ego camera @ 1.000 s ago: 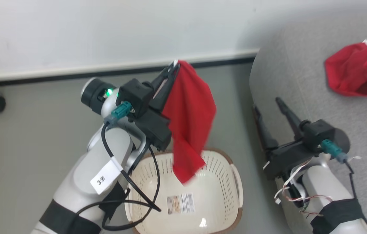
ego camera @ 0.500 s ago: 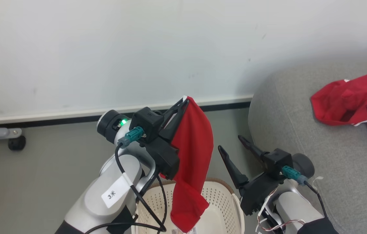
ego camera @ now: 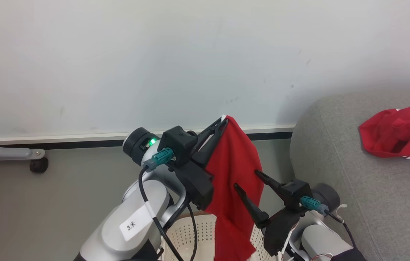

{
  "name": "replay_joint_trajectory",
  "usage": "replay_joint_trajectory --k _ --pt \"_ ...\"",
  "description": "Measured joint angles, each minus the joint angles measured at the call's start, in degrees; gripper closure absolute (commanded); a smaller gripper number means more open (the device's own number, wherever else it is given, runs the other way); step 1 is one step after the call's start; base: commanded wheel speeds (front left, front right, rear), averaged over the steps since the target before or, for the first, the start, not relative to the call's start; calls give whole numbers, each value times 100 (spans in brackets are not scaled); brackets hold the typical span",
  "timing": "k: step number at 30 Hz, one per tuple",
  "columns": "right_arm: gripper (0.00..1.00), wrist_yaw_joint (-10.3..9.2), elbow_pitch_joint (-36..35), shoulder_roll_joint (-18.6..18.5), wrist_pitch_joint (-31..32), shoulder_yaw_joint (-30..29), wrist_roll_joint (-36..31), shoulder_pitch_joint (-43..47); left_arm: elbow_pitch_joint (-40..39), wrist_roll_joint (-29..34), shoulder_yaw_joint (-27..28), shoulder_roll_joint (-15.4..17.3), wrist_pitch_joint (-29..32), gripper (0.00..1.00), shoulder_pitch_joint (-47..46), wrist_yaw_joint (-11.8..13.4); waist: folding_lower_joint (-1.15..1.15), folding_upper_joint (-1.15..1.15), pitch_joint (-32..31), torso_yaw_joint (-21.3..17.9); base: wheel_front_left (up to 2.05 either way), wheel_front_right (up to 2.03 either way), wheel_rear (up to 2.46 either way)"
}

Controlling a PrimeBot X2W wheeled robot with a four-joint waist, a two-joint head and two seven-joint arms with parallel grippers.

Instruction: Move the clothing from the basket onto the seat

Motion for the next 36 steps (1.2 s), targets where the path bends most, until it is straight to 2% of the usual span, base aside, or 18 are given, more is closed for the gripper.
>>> replay_joint_trajectory --k 18,23,24,25,26,28,36 --pt "0 1 570 112 0 1338 744 -575 -695 -127 -335 -5 301 100 81 0 0 0 -11 329 0 0 0" --pt "0 5 771 163 0 1341 845 -789 -799 -144 -322 -4 370 100 141 0 0 0 9 356 0 0 0" --pt "42 5 828 164 0 1329 864 -811 -820 -144 -319 -3 400 100 164 0 0 0 13 355 0 0 0" --pt "56 5 828 164 0 1329 864 -811 -820 -144 -319 -3 400 100 164 0 0 0 13 355 0 0 0" --pt "75 5 866 165 0 1318 898 -825 -837 -147 -316 0 415 100 185 3 0 0 18 353 0 0 0" --pt "100 5 901 165 0 1321 965 -857 -891 -153 -289 36 428 100 236 36 0 0 27 337 0 0 0" --pt "100 5 950 170 0 1344 1141 -949 -918 -320 -90 244 478 100 444 185 0 0 82 167 0 0 0"
